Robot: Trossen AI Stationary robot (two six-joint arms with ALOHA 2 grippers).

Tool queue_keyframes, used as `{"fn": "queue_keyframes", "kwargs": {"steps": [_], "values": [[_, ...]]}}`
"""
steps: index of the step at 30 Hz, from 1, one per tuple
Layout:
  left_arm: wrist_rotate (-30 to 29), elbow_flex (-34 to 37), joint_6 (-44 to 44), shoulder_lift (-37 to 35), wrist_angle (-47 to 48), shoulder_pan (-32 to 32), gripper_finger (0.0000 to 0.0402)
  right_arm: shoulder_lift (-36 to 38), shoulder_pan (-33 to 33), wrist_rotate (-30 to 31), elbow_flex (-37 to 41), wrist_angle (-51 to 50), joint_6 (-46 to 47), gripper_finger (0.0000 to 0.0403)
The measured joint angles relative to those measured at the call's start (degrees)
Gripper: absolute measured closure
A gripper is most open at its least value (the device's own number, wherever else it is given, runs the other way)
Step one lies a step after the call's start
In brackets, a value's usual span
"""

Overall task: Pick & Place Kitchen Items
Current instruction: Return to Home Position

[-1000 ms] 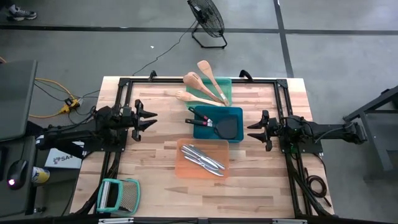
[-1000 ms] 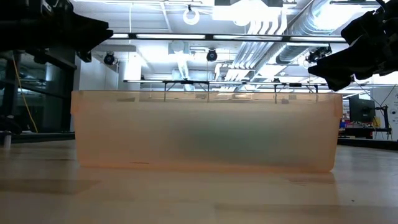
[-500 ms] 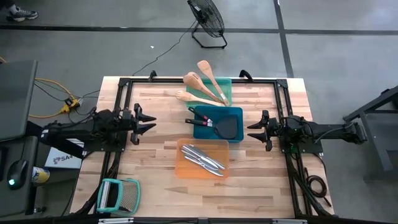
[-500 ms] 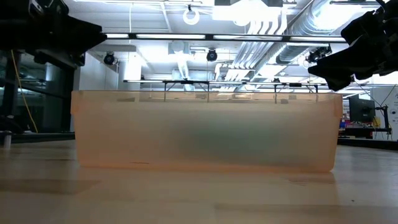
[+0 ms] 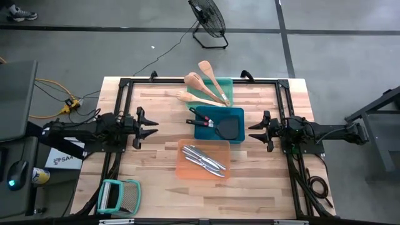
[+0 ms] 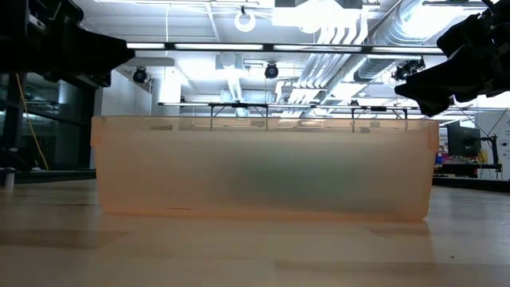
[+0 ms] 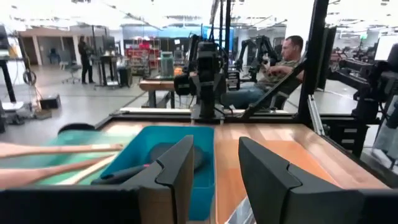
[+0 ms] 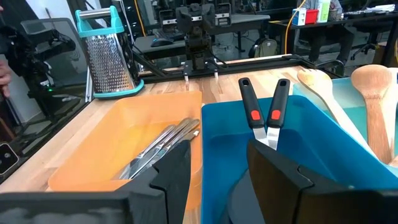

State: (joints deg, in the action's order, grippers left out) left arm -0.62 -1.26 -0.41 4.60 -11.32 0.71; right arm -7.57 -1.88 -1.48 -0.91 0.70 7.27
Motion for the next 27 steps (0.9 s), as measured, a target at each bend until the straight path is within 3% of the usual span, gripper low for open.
{"fn": "queue_keyframes", "kwargs": {"steps": [12, 27], "values": [[-0.2, 0.1, 6.2, 0.0, 6.5, 0.0, 0.0277, 0.0, 0.0, 0.0, 0.0, 0.0, 0.0, 0.0254], [-0.4, 0.2, 4.7, 0.0, 10.3, 0.0, 0.0277, 0.0, 0.0, 0.0, 0.0, 0.0, 0.0, 0.0254]]}}
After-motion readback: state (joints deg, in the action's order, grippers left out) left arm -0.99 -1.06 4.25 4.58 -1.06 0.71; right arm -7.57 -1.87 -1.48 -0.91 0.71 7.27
